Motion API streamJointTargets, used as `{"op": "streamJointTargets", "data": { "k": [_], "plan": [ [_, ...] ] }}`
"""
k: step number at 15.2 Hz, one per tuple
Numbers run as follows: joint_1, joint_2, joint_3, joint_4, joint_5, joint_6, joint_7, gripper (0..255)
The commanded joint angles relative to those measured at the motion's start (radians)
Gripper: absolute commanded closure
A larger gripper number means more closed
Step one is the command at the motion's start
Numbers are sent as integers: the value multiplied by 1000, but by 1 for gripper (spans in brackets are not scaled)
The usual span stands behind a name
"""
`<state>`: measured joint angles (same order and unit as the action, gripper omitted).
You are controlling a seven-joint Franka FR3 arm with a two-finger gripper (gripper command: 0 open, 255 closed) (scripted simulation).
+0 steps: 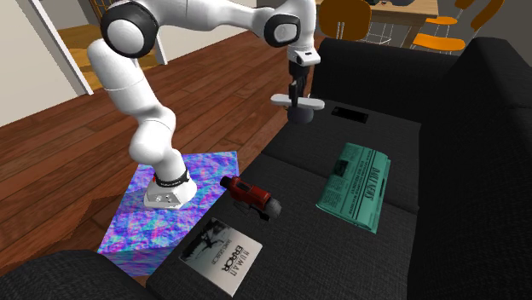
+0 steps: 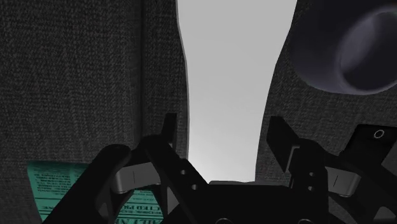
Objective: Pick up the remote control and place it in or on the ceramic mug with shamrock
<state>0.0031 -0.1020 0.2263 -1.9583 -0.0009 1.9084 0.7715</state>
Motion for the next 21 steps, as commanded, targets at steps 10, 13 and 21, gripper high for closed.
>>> {"op": "streamJointTargets", "data": {
  "k": [10,13,21],
  "plan": [
    [130,300,115,368,-103,-89,262,255],
    [183,403,131,508,-143,-135,325,255],
    [226,489,134,550,-176,-99,374,255]
  ]
}}
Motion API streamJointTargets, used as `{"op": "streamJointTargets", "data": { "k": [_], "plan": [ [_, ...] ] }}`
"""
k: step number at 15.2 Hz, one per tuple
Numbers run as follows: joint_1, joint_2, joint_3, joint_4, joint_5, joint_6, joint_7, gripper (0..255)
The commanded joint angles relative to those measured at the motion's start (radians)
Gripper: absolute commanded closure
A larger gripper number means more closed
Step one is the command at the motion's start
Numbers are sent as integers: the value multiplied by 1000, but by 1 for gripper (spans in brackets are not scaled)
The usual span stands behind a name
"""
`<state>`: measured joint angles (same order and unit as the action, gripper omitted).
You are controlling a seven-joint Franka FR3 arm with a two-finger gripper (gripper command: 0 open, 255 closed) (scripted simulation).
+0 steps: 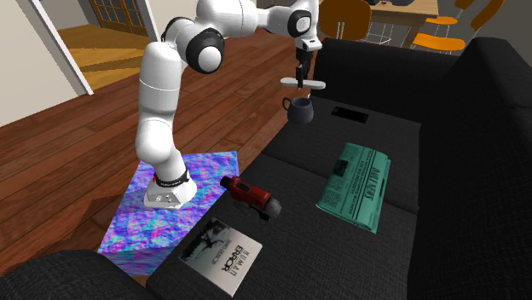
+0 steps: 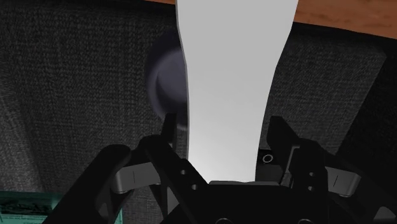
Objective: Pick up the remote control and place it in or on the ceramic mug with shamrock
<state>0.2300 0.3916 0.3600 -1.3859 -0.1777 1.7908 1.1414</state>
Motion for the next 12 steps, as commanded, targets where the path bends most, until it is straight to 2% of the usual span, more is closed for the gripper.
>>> {"op": "streamJointTargets", "data": {
  "k": [1,9,12],
  "plan": [
    [-2,-4,0,-36,0,32,5,255],
    [-7,5,-4,-128,-7,133,14,255],
    [-7,5,-4,-128,-7,133,14,255]
  ]
}}
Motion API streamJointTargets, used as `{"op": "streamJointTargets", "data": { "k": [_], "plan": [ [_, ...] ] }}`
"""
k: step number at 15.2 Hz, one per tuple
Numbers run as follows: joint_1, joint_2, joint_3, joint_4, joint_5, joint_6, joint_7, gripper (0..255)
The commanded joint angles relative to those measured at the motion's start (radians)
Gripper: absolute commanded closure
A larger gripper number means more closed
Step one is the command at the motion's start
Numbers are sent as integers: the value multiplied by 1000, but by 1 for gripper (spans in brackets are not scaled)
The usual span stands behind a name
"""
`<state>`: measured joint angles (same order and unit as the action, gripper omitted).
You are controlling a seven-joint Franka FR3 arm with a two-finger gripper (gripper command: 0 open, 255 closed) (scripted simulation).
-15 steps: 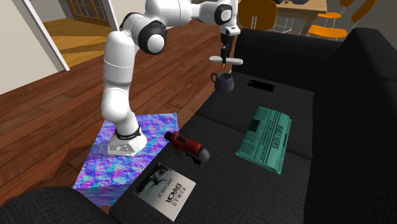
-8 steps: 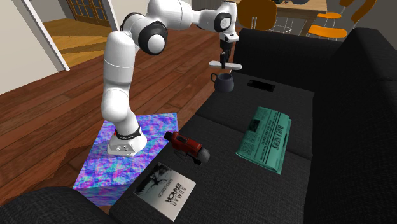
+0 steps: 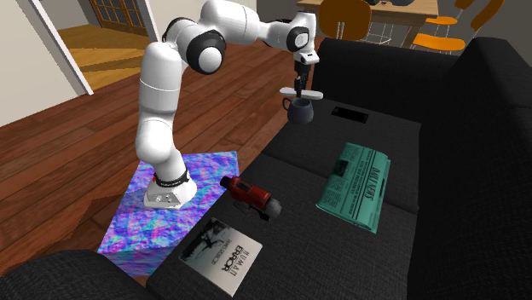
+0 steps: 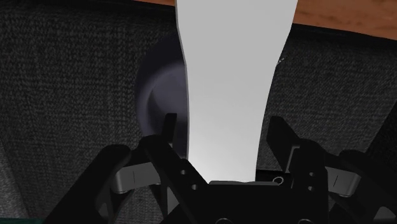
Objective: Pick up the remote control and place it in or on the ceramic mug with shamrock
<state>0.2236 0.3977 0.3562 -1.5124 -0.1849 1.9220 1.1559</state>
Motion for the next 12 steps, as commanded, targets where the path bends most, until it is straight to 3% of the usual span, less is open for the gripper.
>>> {"op": "streamJointTargets", "data": {
  "k": [1,5,6,12],
  "plan": [
    [0,-1,0,-2,0,2,0,255],
    [0,-1,0,-2,0,2,0,255],
    [0,-1,0,-2,0,2,0,0],
    [1,-7,2,22,3,-28,-3,0]
  ]
}}
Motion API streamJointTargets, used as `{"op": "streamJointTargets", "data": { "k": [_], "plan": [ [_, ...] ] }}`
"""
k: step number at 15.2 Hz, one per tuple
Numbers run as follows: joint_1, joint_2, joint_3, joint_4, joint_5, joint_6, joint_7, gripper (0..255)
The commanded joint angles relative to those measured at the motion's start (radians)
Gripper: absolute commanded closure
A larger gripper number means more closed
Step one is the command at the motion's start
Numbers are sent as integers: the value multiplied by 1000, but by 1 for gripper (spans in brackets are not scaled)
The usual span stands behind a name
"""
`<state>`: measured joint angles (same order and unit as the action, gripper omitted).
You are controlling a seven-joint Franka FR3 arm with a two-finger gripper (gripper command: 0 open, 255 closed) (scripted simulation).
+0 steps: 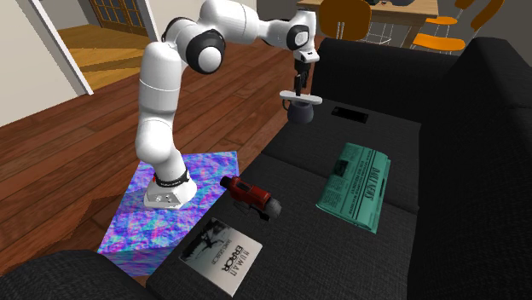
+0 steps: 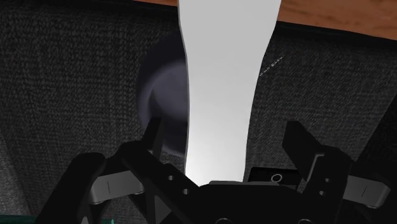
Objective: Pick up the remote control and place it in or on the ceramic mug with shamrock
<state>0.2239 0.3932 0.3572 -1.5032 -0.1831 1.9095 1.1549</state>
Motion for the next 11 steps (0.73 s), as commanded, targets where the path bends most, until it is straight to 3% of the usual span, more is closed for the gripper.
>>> {"op": "streamJointTargets", "data": {
  "k": [1,3,11],
  "plan": [
    [2,-8,2,39,5,-47,-4,0],
    [6,-14,5,91,8,-104,-8,0],
    [6,-14,5,91,8,-104,-8,0]
  ]
}}
